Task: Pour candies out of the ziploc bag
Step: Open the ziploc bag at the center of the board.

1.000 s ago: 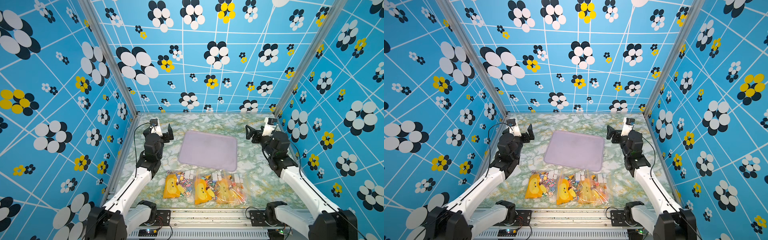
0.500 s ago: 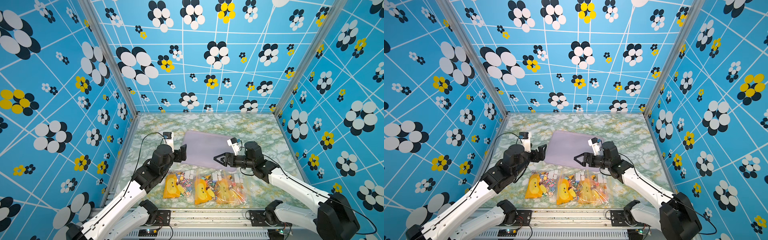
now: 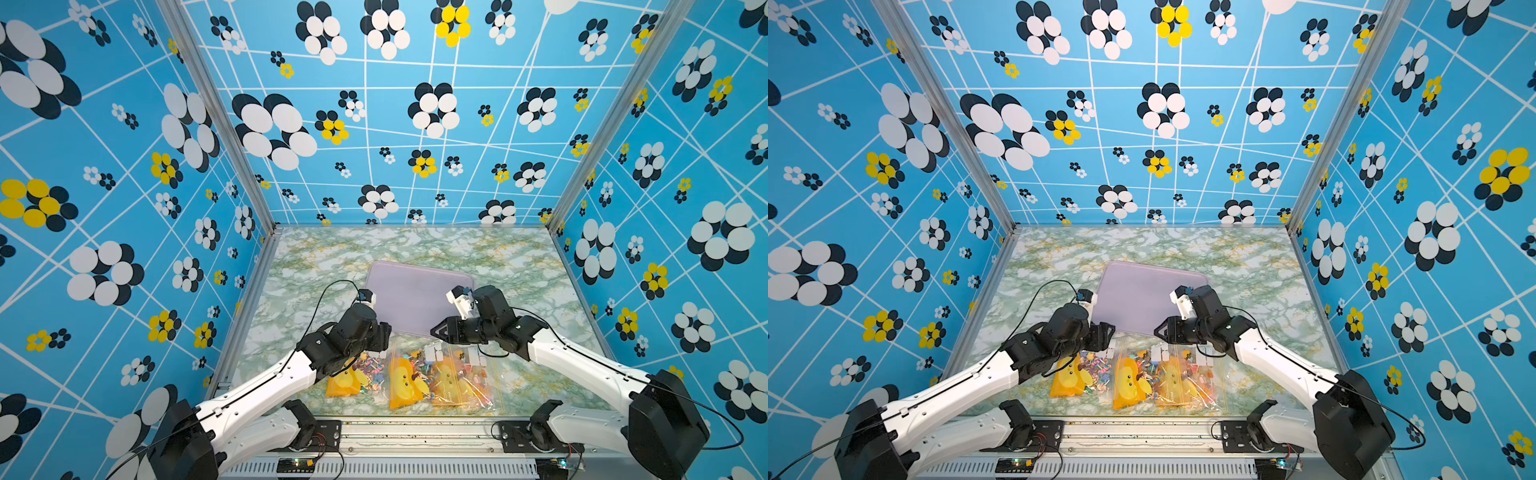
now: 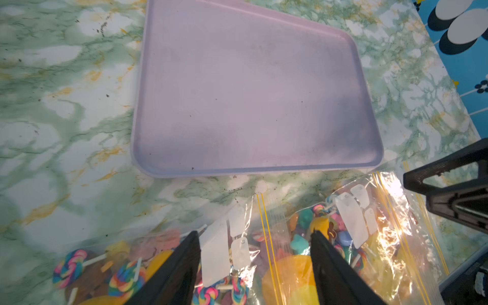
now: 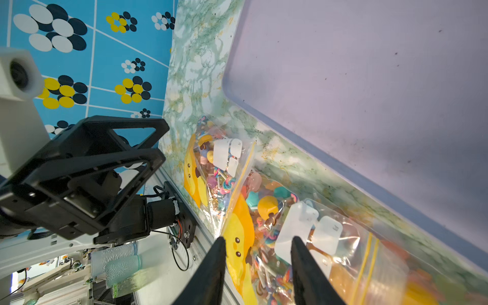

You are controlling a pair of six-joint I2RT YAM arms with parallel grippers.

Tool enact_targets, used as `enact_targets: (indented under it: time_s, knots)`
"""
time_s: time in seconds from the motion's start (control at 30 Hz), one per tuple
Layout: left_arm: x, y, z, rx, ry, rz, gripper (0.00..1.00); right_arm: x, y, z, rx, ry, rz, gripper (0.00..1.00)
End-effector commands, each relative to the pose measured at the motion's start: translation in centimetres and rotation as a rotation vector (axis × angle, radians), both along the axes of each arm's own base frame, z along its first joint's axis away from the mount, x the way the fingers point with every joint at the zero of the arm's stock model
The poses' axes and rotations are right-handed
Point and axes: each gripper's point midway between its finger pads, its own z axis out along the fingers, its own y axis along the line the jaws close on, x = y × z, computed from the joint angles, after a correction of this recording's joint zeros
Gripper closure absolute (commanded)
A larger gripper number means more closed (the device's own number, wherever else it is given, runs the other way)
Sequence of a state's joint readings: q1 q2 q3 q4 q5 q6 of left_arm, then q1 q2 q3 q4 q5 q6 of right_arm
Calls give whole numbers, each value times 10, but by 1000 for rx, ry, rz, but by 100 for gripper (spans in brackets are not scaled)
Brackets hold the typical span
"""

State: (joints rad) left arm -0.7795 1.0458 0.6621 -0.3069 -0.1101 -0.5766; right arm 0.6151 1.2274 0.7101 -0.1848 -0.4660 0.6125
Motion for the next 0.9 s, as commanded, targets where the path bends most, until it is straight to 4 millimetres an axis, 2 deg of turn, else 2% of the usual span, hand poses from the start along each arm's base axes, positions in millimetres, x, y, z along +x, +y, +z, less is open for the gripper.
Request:
enact_targets:
  time_s: [0.0, 0.27, 0.4, 0.6, 0.87]
  knots:
    - [-7, -16, -11, -5, 53, -39, 33, 1, 6, -1, -30, -14, 0, 59]
    - [-17, -34, -36, 3, 134, -58, 34, 9, 21, -8, -7, -11, -15, 56]
    - [-23, -42, -44, 18, 154, -83, 40, 11, 25, -2, 11, -30, -4, 52]
    - [-29, -45, -57, 7, 192, -93, 49, 14, 27, -1, 6, -40, 2, 50]
    - [-38, -44, -71, -3, 223, -104, 52, 17, 31, -8, 12, -29, 5, 55]
